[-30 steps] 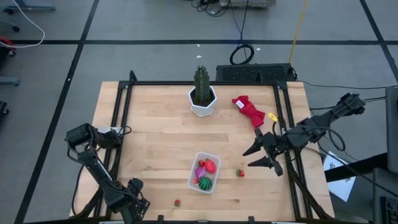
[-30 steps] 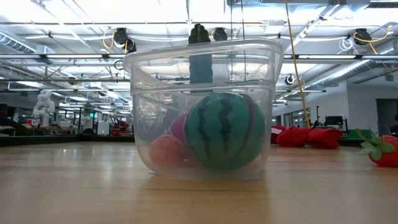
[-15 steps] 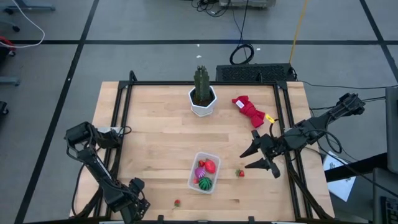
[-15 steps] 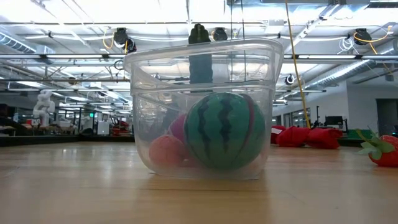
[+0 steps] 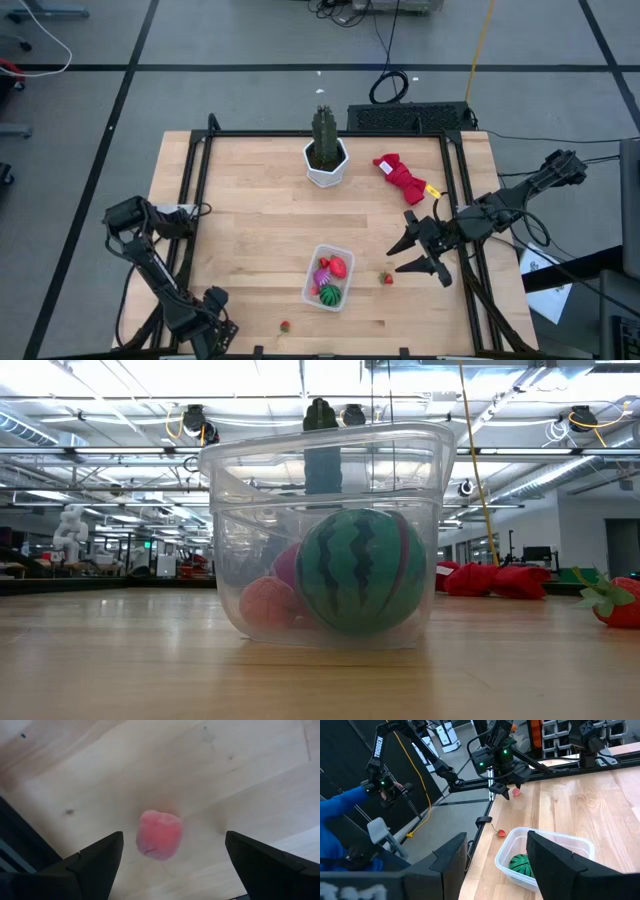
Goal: Pick and placing Produce into tupperware
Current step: Put the pink peach into the transparent bin
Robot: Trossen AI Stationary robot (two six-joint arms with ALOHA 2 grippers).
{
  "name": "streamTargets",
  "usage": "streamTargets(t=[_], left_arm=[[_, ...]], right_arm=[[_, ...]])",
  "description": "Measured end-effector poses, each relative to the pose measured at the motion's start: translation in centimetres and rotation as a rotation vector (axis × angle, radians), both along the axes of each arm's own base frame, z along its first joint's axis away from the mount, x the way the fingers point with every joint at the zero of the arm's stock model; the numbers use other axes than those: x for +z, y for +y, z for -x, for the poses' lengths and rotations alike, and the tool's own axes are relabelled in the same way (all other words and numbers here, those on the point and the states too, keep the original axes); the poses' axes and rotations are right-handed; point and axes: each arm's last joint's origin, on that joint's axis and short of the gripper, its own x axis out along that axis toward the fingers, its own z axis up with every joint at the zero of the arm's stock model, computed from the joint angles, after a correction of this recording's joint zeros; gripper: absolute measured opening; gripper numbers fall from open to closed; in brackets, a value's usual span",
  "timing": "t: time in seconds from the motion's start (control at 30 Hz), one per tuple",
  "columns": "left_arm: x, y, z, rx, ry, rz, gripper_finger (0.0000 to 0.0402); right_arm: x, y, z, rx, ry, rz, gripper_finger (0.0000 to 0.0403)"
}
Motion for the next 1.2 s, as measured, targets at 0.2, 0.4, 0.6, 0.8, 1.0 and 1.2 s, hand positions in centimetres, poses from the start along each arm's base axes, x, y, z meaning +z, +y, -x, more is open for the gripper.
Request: streamTargets(t=[0.2,0.4,0.6,0.8,1.0,1.2], left_arm=[[0.02,0.0,0.01,0.002,-0.001,-0.001,0.0358],[-0.07,0.08,-0.02,0.003,-0.021,-0.01,0.032],[-0.55,0.43,0.17,0.003,-0.018,-0.022,0.0252],[-0.73,0.54,0.22,0.004,-0.019,-0.015,0.0211],[-0.76,0.54,0.24,0.006,-0.015,-0.013,0.0177],[-0.78,0.55,0.16,0.011,-0.014,-0.009,0.0138]], right_arm=[[-0.03,0.02,-0.04,0.0,0.001,0.001,0.0196],[-0.04,0.03,-0.05,0.0,0.002,0.001,0.0196],[-0.04,0.03,-0.05,0.0,0.002,0.001,0.0196],[-0.04,0.03,-0.05,0.0,0.002,0.001,0.0196],[-0.04,0.03,-0.05,0.0,0.002,0.001,0.0196],[-0.04,0.04,-0.05,0.0,0.002,0.001,0.0196]])
